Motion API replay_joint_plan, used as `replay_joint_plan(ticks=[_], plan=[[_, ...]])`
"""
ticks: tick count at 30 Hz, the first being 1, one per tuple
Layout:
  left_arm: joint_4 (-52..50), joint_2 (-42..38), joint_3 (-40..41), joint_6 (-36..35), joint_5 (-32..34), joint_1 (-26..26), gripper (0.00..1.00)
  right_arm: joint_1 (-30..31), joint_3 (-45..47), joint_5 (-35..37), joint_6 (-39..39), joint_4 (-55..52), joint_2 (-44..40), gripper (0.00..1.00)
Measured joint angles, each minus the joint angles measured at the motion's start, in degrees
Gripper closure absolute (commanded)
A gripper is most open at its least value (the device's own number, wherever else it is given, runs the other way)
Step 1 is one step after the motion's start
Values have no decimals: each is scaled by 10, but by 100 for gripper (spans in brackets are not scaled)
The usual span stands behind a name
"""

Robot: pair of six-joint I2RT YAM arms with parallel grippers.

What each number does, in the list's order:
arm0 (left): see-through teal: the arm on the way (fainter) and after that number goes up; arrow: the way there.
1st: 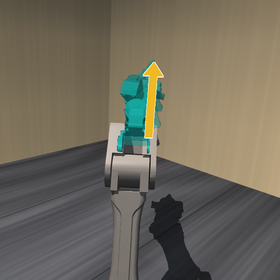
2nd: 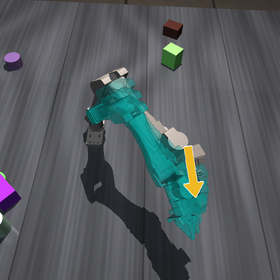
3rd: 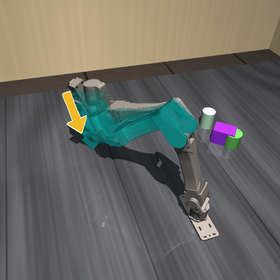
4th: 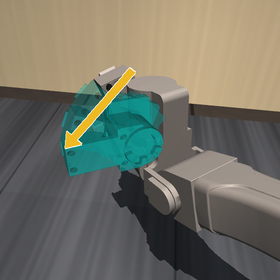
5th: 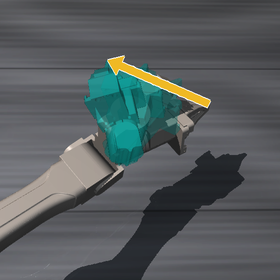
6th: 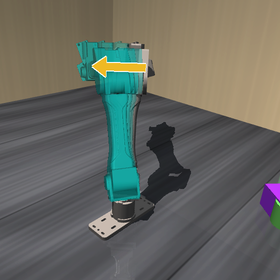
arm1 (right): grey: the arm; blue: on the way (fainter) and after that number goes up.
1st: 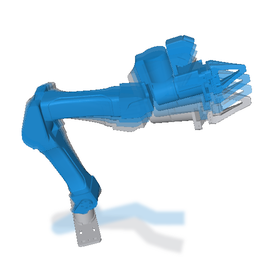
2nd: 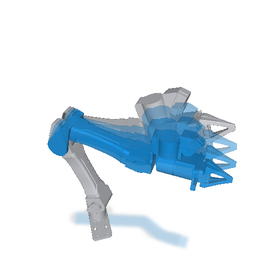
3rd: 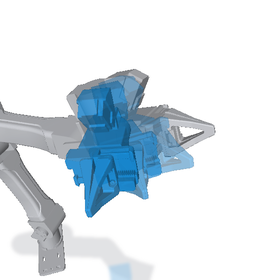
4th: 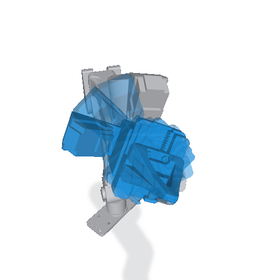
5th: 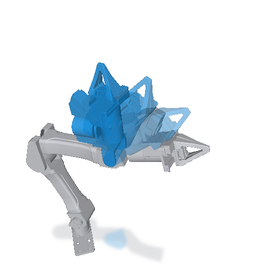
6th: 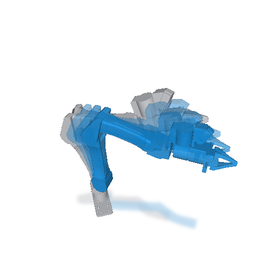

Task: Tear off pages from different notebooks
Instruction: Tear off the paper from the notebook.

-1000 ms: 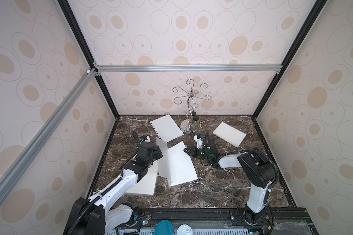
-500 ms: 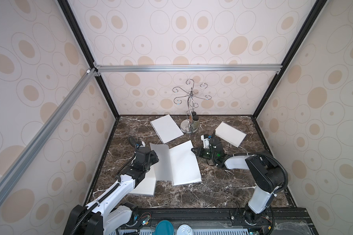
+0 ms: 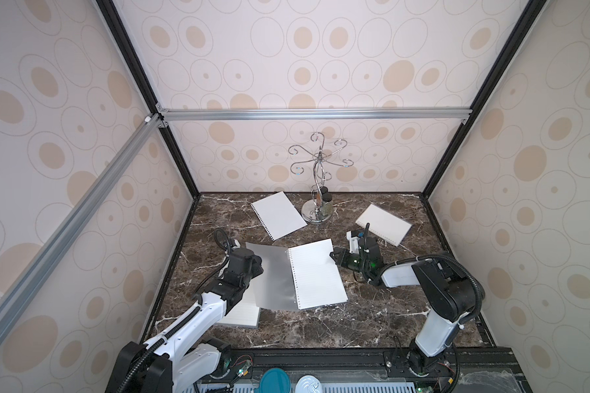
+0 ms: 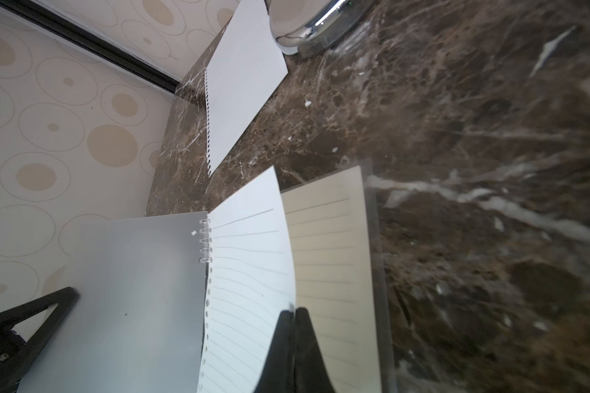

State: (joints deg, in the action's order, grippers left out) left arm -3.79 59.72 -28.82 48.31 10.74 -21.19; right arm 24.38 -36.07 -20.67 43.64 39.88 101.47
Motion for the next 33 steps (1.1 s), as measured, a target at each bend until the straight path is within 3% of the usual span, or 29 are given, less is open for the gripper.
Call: replay_joint_plan(ticks=[10, 33], plan=[[2, -2, 22, -1, 0, 6, 100, -18, 44, -3, 11, 42, -6, 100], [30, -23, 42, -1, -73, 22, 100, -48, 105, -10, 26, 106, -7, 100]])
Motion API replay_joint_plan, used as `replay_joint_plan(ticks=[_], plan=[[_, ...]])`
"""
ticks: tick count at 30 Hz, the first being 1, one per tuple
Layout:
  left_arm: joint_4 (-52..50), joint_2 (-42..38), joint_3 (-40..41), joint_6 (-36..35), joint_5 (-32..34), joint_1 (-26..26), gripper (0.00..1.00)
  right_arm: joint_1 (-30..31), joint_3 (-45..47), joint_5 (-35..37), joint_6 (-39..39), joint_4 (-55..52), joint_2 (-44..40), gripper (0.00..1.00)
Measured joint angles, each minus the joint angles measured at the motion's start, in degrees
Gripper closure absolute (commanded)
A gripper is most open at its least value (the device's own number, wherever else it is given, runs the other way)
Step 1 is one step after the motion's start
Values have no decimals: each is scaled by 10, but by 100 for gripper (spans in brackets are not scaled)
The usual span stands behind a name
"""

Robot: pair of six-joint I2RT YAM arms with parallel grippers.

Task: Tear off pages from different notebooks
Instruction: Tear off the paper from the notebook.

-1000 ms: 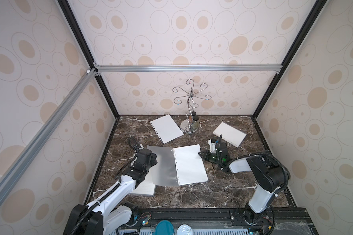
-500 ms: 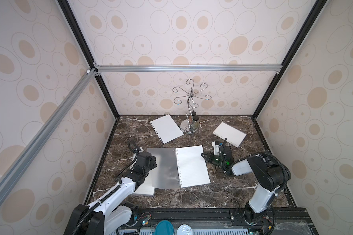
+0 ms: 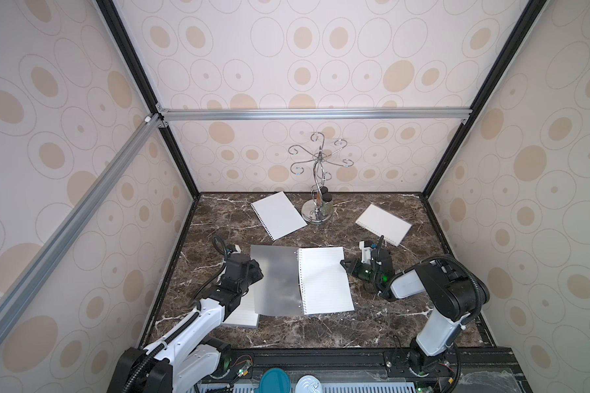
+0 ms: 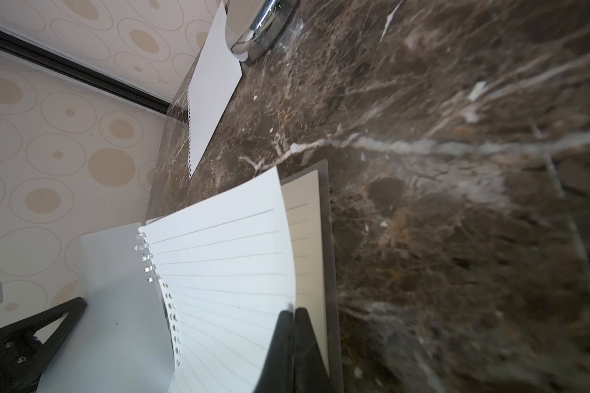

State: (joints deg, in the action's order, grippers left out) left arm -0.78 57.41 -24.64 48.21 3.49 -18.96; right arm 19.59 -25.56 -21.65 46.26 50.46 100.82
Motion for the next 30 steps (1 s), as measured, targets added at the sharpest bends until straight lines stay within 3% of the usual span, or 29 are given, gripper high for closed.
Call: replay_joint_plan(ticks=[13, 22, 30], plan=[[15, 0, 6, -1, -22, 0, 100, -14, 27, 3, 27, 32, 0, 100], [11, 0, 8, -5, 41, 30, 100, -52, 47, 99, 35, 15, -21, 100], [11, -2, 8, -15, 48, 31, 100, -53, 57, 127, 23, -10, -64, 100]])
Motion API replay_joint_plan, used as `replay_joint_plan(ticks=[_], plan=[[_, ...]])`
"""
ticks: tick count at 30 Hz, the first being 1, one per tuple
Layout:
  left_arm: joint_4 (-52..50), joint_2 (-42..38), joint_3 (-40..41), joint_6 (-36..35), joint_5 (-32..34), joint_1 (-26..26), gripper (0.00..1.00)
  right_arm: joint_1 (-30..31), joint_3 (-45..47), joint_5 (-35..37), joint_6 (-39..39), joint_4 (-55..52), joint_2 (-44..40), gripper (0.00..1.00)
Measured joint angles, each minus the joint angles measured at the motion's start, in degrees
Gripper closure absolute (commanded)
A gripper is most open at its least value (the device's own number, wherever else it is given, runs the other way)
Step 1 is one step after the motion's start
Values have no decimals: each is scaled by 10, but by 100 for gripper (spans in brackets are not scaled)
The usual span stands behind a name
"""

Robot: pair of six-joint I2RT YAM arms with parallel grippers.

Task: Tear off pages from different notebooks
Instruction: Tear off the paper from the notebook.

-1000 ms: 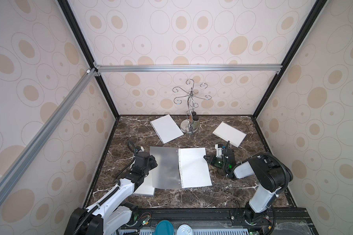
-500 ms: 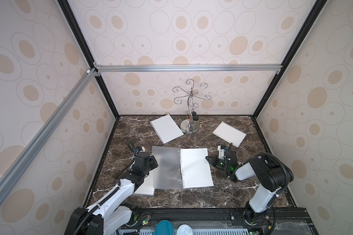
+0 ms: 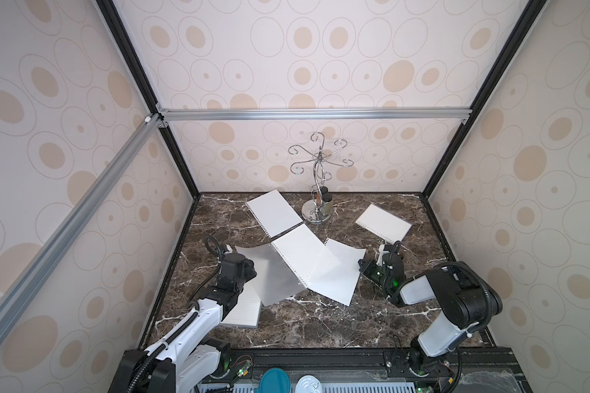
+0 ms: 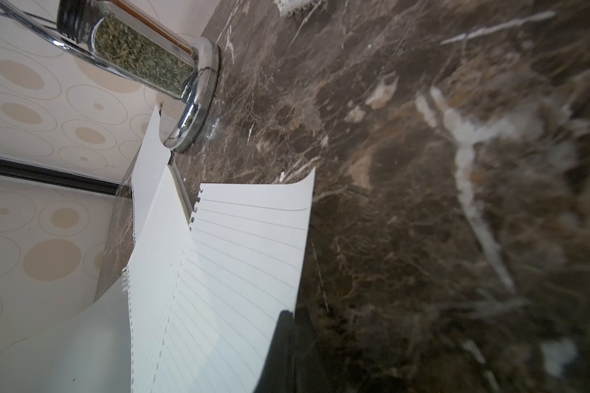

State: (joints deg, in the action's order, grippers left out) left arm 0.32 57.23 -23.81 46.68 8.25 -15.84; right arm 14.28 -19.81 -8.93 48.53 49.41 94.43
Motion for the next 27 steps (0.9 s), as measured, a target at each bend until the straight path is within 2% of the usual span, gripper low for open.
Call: replay_joint_plan(ticks=[10, 16, 21, 27], plan=[[0, -9, 0, -6, -6, 0, 100, -17, 57, 45, -30, -72, -131, 100], [-4, -31, 0, -11, -4, 1, 100, -62, 100, 60, -35, -107, -193, 100], [-17, -46, -1, -16, -7, 2, 100, -77, 113, 57, -43, -141, -250, 100], [-72, -42, -78, -36, -24, 3, 100, -77, 106, 42, -65, -226, -396, 100]])
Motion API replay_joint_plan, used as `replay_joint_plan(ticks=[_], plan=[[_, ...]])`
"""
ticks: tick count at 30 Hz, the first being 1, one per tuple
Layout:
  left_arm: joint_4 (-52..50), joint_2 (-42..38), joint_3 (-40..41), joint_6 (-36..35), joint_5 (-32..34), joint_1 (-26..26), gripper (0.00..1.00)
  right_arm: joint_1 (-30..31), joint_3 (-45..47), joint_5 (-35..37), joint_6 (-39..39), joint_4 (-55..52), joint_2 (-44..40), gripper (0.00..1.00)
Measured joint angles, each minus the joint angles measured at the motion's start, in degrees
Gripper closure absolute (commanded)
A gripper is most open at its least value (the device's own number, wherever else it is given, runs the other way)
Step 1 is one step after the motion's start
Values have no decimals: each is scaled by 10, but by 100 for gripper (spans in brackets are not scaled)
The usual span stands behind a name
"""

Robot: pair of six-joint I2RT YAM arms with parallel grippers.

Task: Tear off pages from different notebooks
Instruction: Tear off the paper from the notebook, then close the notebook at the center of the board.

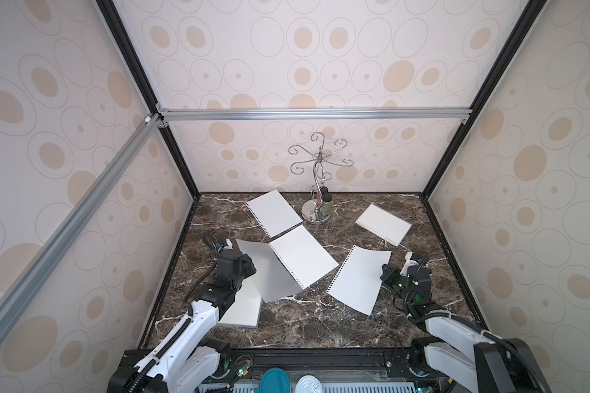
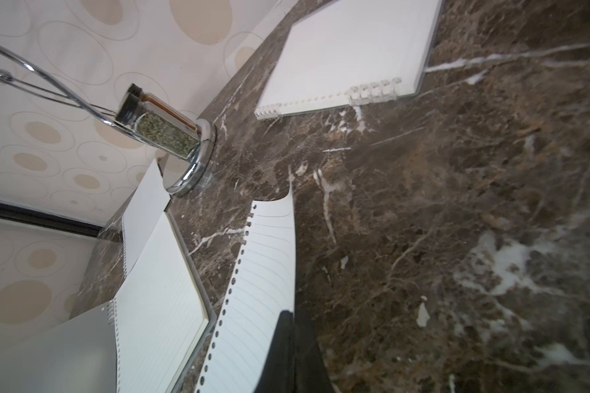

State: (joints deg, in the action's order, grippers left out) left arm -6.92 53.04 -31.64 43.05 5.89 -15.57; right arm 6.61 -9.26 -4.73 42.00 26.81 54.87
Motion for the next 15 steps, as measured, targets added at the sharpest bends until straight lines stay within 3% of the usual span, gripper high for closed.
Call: replay_joint_plan(ticks=[7, 15], plan=[[-33, 32, -129, -22, -34, -10, 100, -3, -8, -3, -12, -103, -166, 100], [-12, 175, -187, -27, -36, -94, 100, -3, -14, -38, -14, -166, -214, 100]])
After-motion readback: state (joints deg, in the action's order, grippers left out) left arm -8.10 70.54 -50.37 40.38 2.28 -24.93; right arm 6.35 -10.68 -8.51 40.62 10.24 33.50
